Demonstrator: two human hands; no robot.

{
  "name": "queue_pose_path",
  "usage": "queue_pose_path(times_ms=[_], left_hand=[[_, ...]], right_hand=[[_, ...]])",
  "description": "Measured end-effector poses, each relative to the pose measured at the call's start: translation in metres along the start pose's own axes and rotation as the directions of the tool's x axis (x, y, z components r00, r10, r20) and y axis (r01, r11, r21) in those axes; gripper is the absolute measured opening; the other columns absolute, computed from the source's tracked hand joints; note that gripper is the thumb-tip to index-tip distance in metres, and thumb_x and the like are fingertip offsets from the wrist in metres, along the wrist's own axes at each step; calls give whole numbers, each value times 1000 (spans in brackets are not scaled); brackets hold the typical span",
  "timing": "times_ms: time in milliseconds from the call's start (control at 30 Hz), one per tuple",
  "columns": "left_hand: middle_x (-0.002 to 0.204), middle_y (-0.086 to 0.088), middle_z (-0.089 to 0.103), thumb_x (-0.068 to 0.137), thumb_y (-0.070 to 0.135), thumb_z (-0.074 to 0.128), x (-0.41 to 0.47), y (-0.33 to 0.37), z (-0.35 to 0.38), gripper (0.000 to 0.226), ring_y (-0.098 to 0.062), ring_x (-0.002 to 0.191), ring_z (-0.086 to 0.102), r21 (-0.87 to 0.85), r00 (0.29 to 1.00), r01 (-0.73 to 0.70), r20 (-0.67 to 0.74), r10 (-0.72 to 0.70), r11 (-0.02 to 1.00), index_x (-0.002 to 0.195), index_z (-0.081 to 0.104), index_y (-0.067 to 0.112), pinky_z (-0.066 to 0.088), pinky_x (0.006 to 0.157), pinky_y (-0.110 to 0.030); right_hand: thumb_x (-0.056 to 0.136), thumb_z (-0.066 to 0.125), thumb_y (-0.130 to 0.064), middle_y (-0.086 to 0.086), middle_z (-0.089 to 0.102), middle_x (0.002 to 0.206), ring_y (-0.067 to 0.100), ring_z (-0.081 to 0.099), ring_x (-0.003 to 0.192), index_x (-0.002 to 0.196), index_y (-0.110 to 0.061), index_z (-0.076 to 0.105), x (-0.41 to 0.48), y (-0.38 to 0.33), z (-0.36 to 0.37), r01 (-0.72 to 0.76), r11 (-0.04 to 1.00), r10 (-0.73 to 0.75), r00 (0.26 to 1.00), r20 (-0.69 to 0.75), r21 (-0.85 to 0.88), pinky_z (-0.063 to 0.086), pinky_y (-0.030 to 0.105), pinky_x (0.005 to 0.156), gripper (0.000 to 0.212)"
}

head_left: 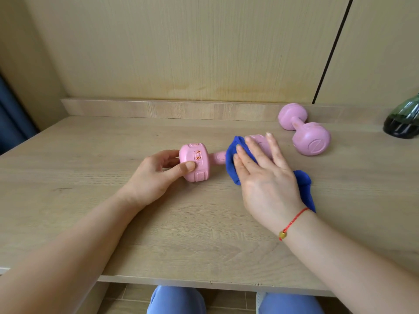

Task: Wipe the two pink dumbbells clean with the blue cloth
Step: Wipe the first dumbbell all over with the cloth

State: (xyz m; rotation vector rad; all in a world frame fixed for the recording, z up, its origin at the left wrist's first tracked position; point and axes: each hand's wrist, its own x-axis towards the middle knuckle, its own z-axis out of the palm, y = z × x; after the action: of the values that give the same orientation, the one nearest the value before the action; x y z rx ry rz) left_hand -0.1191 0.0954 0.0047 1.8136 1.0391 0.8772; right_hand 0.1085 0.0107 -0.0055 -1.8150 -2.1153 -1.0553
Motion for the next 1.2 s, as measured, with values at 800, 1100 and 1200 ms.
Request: queue_pose_path(times_ms=[800,1100,1200], left_hand=[[104,5,74,65,59,71,4,-2,0,56,-10,104,67,10,1000,3,-5,-3,1000,109,71,25,47,102,-35],[102,6,75,64,60,69,4,-1,2,56,-8,101,68,16,1000,-14,-17,15,1000,108,71,26,48,96,-29],[102,8,75,63,60,69,4,-2,2,56,-6,101,67,32,1000,-11,-27,12,999,108,71,26,47,98,-30]], right_hand=[[81,52,-9,3,57,140,31,32,144,127,-6,63,0,0,-5,-70,993,74,997,-28,97,1,58,119,48],[86,51,-21,-5,40,154,26,25,147,144,-16,46,6,-13,-7,39,977,-40,999,-2,209,8,58,119,58],[85,52,-18,1,54,143,27,31,145,133,-10,58,5,-9,-11,-26,986,30,999,-23,166,1,57,120,49]])
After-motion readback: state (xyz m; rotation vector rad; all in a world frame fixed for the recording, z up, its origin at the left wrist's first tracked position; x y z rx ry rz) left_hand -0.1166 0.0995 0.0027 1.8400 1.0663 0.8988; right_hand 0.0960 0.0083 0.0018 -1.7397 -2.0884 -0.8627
